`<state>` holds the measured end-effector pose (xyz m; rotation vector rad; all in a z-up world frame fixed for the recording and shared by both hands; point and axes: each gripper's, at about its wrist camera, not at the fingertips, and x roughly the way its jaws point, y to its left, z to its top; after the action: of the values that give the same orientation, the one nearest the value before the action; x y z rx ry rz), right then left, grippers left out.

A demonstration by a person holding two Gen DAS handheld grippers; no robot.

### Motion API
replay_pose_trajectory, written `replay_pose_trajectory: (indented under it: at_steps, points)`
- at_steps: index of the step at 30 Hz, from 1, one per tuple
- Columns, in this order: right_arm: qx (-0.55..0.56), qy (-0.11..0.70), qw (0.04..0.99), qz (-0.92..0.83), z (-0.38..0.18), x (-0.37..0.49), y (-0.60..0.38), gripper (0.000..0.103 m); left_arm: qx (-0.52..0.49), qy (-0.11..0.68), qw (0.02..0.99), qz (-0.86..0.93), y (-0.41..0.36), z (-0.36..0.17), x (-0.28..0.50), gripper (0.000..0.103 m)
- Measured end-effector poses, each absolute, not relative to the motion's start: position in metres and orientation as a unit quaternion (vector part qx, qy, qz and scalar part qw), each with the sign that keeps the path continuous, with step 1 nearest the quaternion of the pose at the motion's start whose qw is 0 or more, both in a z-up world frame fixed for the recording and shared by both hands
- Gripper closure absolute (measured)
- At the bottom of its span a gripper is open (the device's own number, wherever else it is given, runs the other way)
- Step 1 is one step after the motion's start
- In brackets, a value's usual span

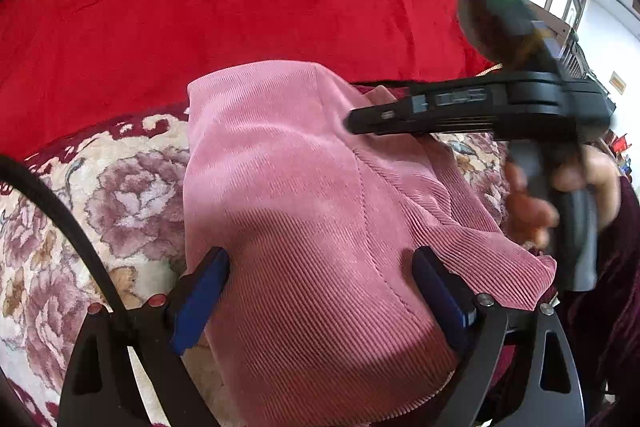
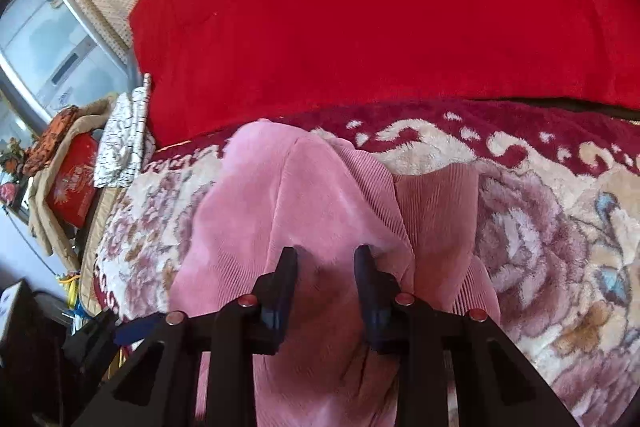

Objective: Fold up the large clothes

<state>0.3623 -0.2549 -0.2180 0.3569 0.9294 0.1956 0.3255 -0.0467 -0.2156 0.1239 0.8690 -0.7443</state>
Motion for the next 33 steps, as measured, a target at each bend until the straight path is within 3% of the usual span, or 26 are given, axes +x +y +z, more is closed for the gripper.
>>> replay_pose_trajectory:
  at_steps: [9, 17, 24, 33]
  points:
    - [0.107, 0.407, 0.893, 0.159, -0.177, 0.287, -0.231, 0.071, 0.055, 0.367, 0.853, -0.367, -0.018, -0.183, 0.304, 0.011]
    - [0.041, 0.457, 0.876, 0.147, -0.228, 0.269, -0.198, 0.071, 0.122, 0.429, 0.826, -0.344, -0.039, -0.229, 0.309, 0.008]
    - [0.060, 0.433, 0.892, 0.115, -0.214, 0.252, -0.199, 0.068, 0.109, 0.397, 0.851, -0.327, -0.036, -0.208, 0.297, 0.007]
    - [-0.005, 0.360, 0.933, -0.003, -0.175, 0.201, -0.195, 0.068, 0.100, 0.320, 0.921, -0.198, -0.013, -0.182, 0.239, 0.007]
